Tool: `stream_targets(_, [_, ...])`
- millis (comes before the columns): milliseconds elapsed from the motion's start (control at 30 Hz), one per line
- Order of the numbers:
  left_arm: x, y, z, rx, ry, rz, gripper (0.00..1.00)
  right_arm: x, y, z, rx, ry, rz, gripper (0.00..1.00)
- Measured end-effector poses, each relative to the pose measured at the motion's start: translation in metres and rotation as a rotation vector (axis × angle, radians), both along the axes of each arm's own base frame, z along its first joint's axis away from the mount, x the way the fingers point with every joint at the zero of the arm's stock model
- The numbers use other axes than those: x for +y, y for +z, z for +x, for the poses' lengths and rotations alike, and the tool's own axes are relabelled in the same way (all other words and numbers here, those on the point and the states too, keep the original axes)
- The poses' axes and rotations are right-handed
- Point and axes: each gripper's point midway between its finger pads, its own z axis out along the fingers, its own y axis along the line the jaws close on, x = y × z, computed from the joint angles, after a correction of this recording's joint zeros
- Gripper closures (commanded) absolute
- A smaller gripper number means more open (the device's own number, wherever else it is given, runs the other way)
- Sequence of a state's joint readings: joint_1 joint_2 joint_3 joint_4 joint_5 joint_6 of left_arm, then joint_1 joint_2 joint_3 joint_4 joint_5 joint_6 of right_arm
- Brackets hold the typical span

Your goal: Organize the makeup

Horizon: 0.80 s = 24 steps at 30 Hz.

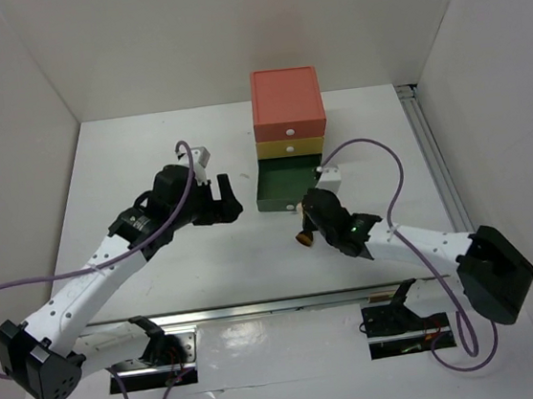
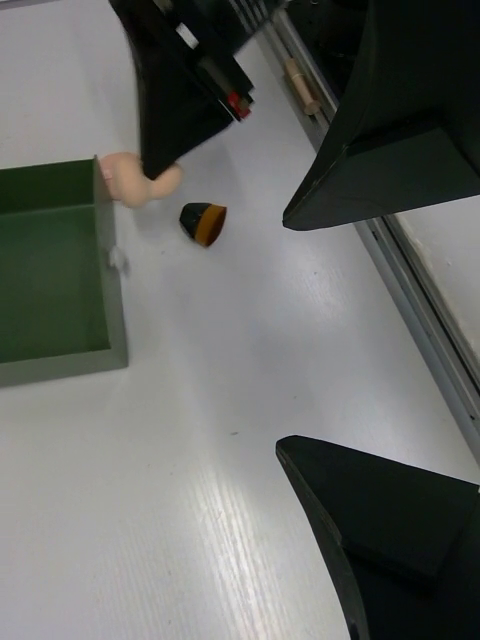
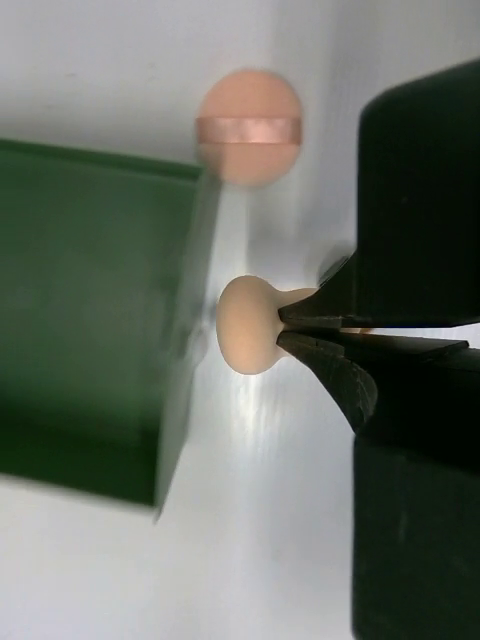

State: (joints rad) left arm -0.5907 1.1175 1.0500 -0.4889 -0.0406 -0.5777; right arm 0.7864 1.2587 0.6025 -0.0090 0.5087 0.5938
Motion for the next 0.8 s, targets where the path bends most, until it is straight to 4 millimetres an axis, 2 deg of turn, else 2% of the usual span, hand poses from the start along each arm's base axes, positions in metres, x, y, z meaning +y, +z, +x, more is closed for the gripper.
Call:
stream_targets(100, [-0.014, -0.007, -0.011, 0.014, -0.055, 0.014, 0.04, 0.006, 0.038, 0.010, -0.086, -0.002, 0.061, 0.94])
stream_targets(200, [-0.038, -0.021, -0.022, 0.034, -0.136, 0.044, 0.05, 0.008, 0.060, 0.028, -0.132, -0.024, 0.073, 0.94])
stream_targets(267, [-0.055, -0.037, -0.031, 0.062, -0.197, 0.079, 0.07, 0.007, 0.064, 0.049, -0.141, -0.057, 0.063, 0.71])
stream_targets(300, [-0.065, -0.048, -0.035, 0.080, -0.226, 0.099, 0.07, 0.005, 0.063, 0.060, -0.138, -0.074, 0.048, 0.56])
stream_targets(367, [-0.078, -0.066, -0.042, 0.114, -0.269, 0.135, 0.08, 0.003, 0.055, 0.077, -0.117, -0.091, 0.011, 0.34])
stream_targets(433, [-0.087, -0.083, -0.047, 0.146, -0.298, 0.169, 0.10, 0.000, 0.048, 0.084, -0.095, -0.098, -0.020, 0.27])
stream_targets(500, [-0.099, -0.094, -0.048, 0.168, -0.324, 0.197, 0.10, -0.003, 0.045, 0.084, -0.079, -0.103, -0.040, 0.22])
stream_targets(600, [-0.122, -0.100, -0.044, 0.161, -0.362, 0.218, 0.10, -0.015, 0.056, 0.078, -0.083, -0.134, -0.043, 0.16])
stream_targets(700, [-0.150, -0.102, -0.041, 0.135, -0.402, 0.218, 0.10, -0.045, 0.084, 0.067, -0.128, -0.208, -0.004, 0.15])
stream_targets(800, [-0.176, -0.110, -0.032, 0.112, -0.445, 0.234, 0.08, -0.088, 0.115, 0.054, -0.187, -0.318, 0.058, 0.15])
